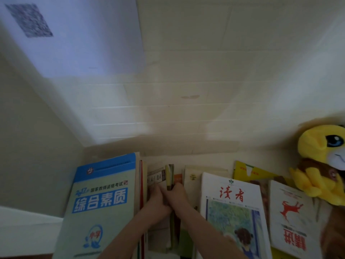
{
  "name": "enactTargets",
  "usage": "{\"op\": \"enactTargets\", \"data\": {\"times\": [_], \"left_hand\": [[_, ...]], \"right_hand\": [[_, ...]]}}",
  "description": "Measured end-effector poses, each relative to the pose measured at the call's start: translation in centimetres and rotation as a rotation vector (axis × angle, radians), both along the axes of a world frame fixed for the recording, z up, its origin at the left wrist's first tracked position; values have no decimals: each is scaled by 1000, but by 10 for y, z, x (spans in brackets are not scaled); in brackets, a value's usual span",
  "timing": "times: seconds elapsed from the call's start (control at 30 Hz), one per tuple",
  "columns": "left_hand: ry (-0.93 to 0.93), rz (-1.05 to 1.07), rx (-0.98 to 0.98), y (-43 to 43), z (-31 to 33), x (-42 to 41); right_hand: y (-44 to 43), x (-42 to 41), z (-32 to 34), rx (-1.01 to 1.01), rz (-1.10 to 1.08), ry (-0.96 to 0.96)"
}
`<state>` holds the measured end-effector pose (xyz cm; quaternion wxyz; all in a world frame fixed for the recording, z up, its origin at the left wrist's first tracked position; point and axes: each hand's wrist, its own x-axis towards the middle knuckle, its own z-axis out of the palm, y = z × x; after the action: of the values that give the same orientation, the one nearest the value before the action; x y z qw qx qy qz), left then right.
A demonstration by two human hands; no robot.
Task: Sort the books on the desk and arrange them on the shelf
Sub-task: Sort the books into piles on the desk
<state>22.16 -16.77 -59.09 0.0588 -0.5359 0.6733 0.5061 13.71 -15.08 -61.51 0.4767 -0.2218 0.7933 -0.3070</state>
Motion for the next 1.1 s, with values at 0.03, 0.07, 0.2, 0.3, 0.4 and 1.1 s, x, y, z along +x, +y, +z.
{"op": "enactTargets", "data": {"times": [0.03, 0.07, 0.2, 0.3, 0.4, 1.1], "left_hand": [[8, -9, -1, -2, 4, 3], [56, 14, 38, -2, 12, 5], [389, 255, 202, -14, 28, 23], [499, 442, 322, -19, 27, 33], [469, 455, 264, -26, 21, 21], [650, -7, 133, 24, 80, -41]], "right_hand": [[0, 0, -1, -44, 1, 21], [0, 0, 1, -69, 19, 34], [14, 1, 9, -135, 1, 57], [28, -2, 16, -108, -58, 84], [38, -9, 36, -126, -83, 141], [167, -133, 141, -489, -263, -177]]}}
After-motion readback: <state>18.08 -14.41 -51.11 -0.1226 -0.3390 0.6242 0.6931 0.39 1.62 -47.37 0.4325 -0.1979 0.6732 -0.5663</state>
